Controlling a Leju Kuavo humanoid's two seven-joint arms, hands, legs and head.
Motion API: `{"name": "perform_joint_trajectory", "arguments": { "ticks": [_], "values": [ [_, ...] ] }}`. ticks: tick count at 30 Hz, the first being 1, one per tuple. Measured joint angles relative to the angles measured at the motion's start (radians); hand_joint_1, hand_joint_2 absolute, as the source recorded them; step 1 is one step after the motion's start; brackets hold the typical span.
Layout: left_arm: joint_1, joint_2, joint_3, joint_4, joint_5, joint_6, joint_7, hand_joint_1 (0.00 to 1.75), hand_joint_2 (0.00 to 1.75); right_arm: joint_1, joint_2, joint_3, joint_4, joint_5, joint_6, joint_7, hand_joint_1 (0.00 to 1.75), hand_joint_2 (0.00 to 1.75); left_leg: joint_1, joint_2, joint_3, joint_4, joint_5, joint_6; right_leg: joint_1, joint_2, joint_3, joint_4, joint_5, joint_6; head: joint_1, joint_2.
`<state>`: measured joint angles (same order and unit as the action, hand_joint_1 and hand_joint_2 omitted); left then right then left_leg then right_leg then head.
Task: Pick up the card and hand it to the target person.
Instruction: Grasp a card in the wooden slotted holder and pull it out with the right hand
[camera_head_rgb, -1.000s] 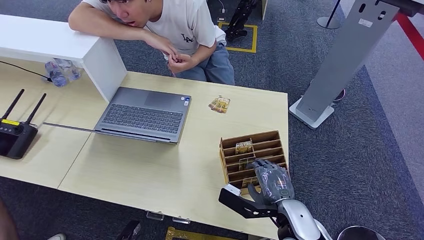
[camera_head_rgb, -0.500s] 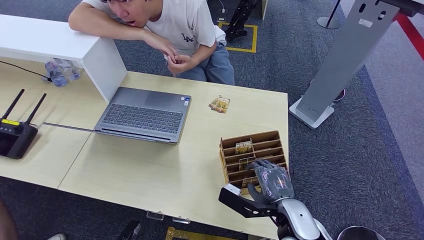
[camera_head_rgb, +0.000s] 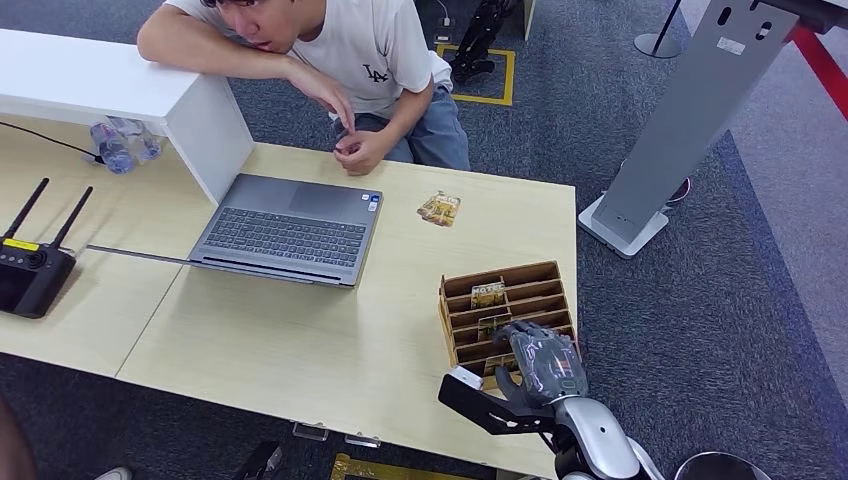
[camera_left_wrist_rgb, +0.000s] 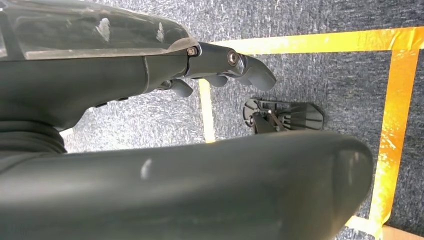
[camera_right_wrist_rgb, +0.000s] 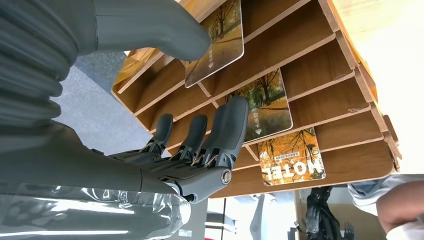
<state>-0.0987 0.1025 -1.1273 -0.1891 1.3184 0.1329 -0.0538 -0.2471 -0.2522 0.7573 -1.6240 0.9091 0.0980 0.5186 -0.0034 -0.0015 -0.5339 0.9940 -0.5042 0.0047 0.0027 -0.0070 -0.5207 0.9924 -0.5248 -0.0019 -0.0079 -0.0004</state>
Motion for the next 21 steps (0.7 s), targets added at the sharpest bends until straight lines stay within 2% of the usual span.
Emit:
{"name": "perform_joint_trajectory", "arguments": {
  "ticks": [21],
  "values": [
    [0.0,0.0,0.0,0.0,0.0,0.0,0.009,0.0,0.0,0.0,0.001,0.0,0.025,-0.014,-0.003,0.0,0.86,1.75,0.0,0.0,0.0,0.0,0.0,0.0,0.0,0.0,0.0,0.0,0.0,0.0,0.0,0.0]
  ]
}}
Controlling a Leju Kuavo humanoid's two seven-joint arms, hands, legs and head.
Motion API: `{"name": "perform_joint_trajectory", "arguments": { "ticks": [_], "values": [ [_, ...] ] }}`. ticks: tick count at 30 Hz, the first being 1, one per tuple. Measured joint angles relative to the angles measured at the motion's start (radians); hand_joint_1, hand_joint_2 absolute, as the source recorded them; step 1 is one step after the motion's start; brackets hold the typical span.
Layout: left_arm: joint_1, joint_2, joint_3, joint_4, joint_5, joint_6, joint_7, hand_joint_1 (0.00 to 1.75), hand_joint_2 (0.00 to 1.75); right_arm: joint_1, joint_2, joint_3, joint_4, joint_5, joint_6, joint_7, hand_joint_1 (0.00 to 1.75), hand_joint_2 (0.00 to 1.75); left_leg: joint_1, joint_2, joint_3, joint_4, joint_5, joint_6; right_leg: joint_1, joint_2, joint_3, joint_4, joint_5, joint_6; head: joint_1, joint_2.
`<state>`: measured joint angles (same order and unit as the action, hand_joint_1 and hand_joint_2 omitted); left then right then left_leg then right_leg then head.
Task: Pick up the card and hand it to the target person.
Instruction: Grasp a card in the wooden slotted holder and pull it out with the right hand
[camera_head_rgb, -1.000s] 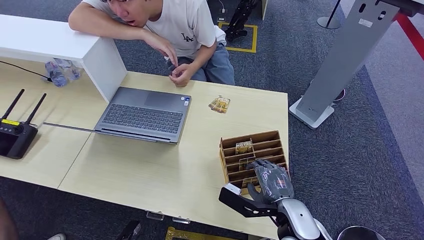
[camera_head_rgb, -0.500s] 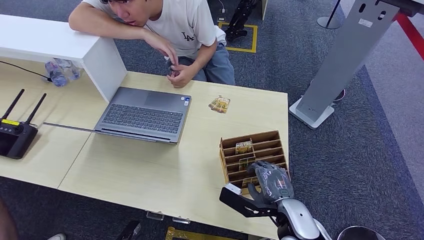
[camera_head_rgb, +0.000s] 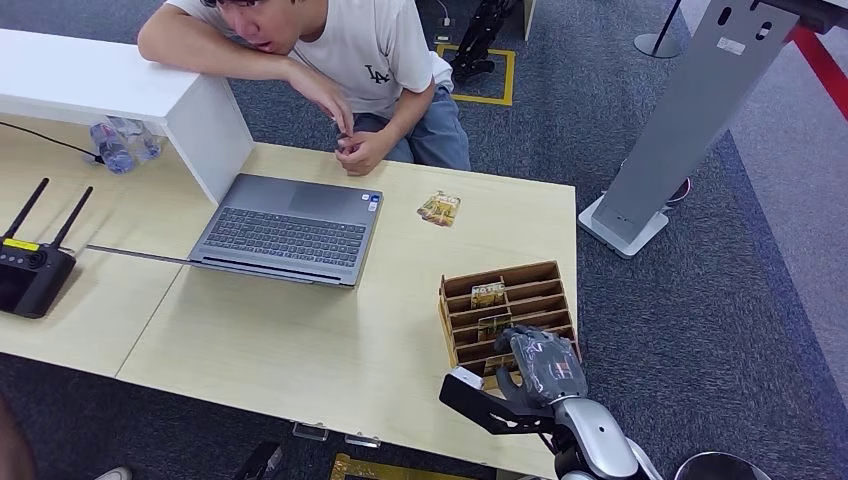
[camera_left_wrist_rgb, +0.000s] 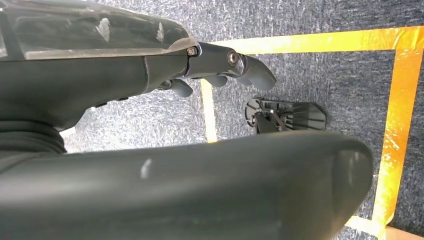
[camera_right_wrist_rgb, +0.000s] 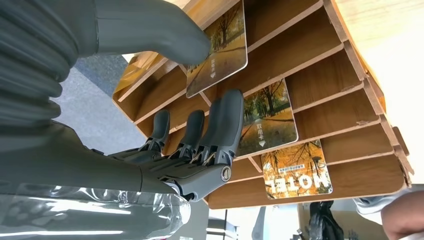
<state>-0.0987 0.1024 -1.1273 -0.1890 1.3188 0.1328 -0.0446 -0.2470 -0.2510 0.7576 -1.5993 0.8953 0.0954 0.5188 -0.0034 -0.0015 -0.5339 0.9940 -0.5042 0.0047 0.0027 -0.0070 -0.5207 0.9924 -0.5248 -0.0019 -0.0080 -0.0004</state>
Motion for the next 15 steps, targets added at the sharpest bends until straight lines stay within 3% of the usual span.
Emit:
{"name": "perform_joint_trajectory", "arguments": {
  "ticks": [15],
  "values": [
    [0.0,0.0,0.0,0.0,0.0,0.0,0.0,0.0,0.0,0.0,0.0,0.0,0.015,-0.008,0.0,0.0,0.91,1.75,0.0,0.0,0.0,0.0,0.0,0.0,0.0,0.0,0.0,0.0,0.0,0.0,0.0,0.0]
  ]
}}
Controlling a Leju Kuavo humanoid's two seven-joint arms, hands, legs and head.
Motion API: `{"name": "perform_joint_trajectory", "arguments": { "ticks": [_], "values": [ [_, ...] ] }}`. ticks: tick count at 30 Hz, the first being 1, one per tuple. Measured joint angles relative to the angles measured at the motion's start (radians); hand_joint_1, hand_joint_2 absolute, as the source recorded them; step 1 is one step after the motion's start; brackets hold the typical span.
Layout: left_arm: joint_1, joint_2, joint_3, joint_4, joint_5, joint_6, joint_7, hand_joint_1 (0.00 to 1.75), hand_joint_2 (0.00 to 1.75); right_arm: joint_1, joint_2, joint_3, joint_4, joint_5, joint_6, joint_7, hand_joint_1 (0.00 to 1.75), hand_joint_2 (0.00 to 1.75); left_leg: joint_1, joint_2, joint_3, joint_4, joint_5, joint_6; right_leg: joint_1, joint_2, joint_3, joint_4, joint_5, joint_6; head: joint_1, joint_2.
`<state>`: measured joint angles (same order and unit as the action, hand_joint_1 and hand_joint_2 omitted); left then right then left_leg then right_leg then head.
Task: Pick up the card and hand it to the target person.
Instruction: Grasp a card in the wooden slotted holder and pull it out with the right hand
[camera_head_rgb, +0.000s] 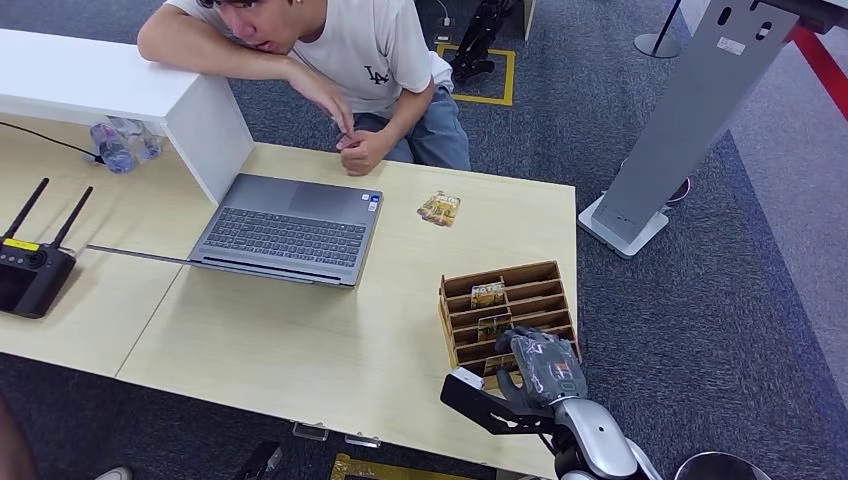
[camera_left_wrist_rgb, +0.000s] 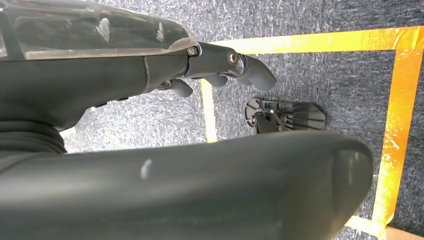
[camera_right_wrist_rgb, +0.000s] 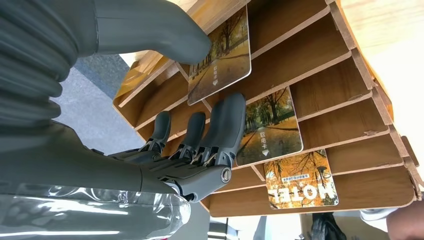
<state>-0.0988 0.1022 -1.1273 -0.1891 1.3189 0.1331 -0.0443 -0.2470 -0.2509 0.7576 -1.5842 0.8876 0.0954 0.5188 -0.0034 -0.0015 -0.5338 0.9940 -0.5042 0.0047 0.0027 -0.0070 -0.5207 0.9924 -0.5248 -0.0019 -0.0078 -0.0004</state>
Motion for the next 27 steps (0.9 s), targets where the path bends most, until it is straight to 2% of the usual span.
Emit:
{"name": "perform_joint_trajectory", "arguments": {
  "ticks": [8,16,27],
  "values": [
    [0.0,0.0,0.0,0.0,0.0,0.0,0.001,0.0,0.0,0.0,0.0,0.0,0.005,-0.009,0.0,0.0,0.99,1.75,0.0,0.0,0.0,0.0,0.0,0.0,0.0,0.0,0.0,0.0,0.0,0.0,0.0,0.0],
    [0.0,0.0,0.0,0.0,0.0,0.0,0.001,0.0,0.0,0.0,0.0,0.0,0.011,-0.011,0.0,0.0,1.25,1.75,0.0,0.0,0.0,0.0,0.0,0.0,0.0,0.0,0.0,0.0,0.0,0.0,0.0,0.0],
    [0.0,0.0,0.0,0.0,0.0,0.0,0.001,0.0,0.0,0.0,0.001,0.0,0.014,-0.012,0.0,0.0,1.31,1.75,0.0,0.0,0.0,0.0,0.0,0.0,0.0,0.0,0.0,0.0,0.0,0.0,0.0,0.0]
  ]
}}
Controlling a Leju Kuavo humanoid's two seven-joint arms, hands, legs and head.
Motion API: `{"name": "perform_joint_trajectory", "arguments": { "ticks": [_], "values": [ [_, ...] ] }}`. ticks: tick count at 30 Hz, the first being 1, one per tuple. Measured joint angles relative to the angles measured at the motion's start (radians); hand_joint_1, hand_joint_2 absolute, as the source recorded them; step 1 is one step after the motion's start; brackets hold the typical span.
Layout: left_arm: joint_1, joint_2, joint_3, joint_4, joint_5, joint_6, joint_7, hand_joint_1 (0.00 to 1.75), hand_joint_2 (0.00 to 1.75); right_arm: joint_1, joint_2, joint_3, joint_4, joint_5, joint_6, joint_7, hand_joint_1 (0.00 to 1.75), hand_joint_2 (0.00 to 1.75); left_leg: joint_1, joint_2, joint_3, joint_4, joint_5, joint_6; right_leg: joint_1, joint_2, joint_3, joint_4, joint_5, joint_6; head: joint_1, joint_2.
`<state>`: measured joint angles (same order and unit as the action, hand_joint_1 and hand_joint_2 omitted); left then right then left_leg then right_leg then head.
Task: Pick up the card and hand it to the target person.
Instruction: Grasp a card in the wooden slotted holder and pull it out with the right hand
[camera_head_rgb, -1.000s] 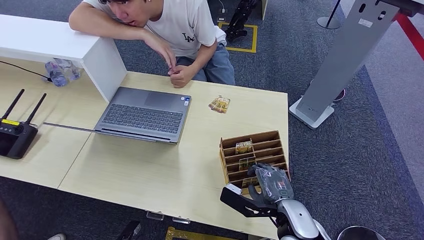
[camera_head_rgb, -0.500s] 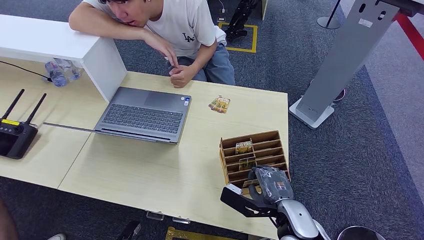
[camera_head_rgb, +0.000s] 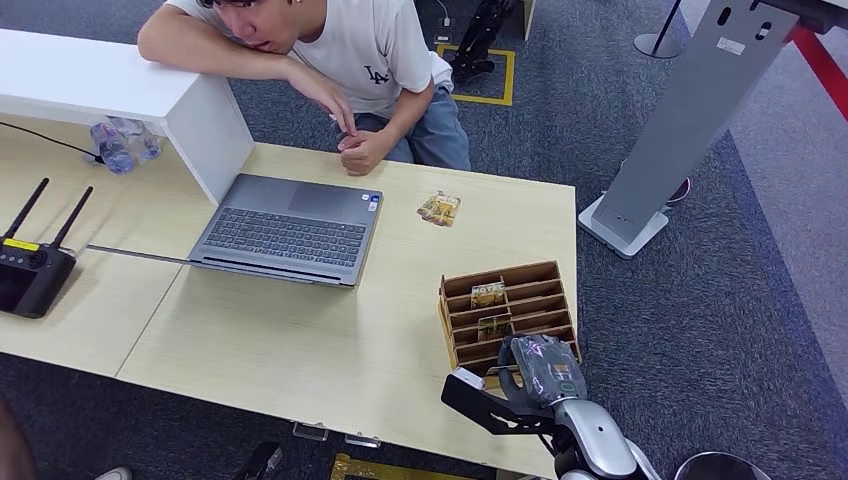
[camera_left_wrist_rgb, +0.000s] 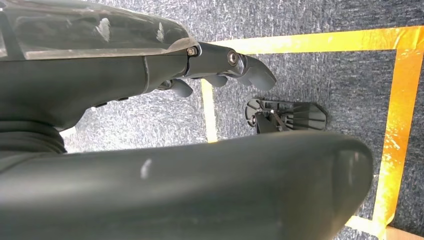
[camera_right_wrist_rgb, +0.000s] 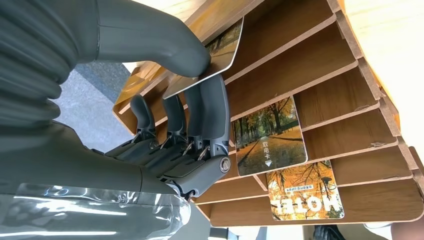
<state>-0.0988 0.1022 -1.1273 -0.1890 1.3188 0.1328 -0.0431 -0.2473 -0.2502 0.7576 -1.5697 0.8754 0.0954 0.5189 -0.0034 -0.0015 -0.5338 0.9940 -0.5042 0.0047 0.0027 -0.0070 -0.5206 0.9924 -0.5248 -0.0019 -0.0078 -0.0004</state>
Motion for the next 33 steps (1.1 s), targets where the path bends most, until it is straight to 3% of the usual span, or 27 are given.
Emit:
{"name": "perform_joint_trajectory", "arguments": {
  "ticks": [12,16,33],
  "values": [
    [0.0,0.0,0.0,0.0,-0.001,0.0,0.0,0.0,0.0,-0.003,0.0,0.0,0.003,-0.01,0.0,0.001,1.41,1.75,0.0,0.0,0.0,0.0,0.0,0.0,0.0,0.0,0.0,0.0,0.0,0.0,0.0,0.0],
    [0.0,0.0,0.0,0.0,-0.002,0.005,-0.002,0.0,1.75,-0.005,0.001,0.001,0.005,-0.014,-0.001,0.001,1.47,1.75,0.0,0.0,0.0,0.0,0.0,0.0,0.0,0.0,0.0,0.0,0.0,0.0,0.0,0.0],
    [0.0,0.001,0.0,0.0,0.0,0.03,-0.037,0.0,1.75,-0.013,0.0,0.012,0.011,-0.018,-0.008,0.002,1.52,1.75,0.0,0.0,0.0,0.0,0.0,0.0,0.0,0.0,0.0,0.0,0.0,0.0,0.0,0.0]
  ]
}}
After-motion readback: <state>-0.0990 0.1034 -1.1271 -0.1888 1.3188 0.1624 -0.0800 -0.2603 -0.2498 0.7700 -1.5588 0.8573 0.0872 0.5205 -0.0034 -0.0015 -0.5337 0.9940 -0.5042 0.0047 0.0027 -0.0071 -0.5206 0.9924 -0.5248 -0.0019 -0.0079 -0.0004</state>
